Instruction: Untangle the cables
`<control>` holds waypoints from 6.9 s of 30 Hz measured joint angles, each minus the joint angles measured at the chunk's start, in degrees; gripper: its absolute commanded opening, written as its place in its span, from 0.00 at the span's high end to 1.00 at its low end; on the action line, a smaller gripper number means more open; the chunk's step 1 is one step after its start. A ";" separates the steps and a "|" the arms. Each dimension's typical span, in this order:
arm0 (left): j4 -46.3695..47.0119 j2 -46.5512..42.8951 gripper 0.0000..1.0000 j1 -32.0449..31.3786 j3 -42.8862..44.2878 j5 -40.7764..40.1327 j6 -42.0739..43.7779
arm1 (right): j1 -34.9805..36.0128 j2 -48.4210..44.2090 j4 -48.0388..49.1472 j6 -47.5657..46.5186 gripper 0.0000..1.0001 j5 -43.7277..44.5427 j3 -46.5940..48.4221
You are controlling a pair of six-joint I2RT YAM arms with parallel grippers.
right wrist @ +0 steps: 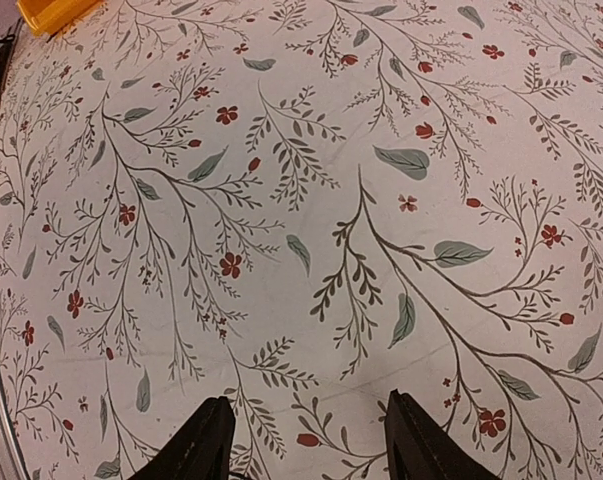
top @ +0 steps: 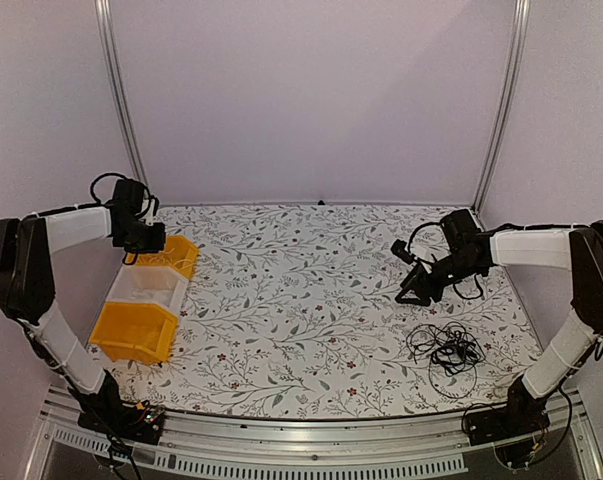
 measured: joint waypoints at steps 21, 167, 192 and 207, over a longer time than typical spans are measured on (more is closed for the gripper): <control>-6.40 7.98 0.60 1.07 9.14 -5.33 -1.75 | 0.00 0.09 -0.22 0.22 0.44 -0.13 0.13; 27.45 -3.87 1.00 -57.59 23.04 -4.22 0.31 | 6.56 15.67 -3.13 9.92 0.73 -8.61 9.46; -1.14 -7.58 1.00 -44.06 53.42 -23.02 16.22 | -6.08 16.94 -1.95 12.24 0.73 3.65 9.44; 7.37 -9.07 1.00 -41.33 66.79 -35.01 25.83 | -13.25 17.66 0.61 12.55 0.53 8.04 11.02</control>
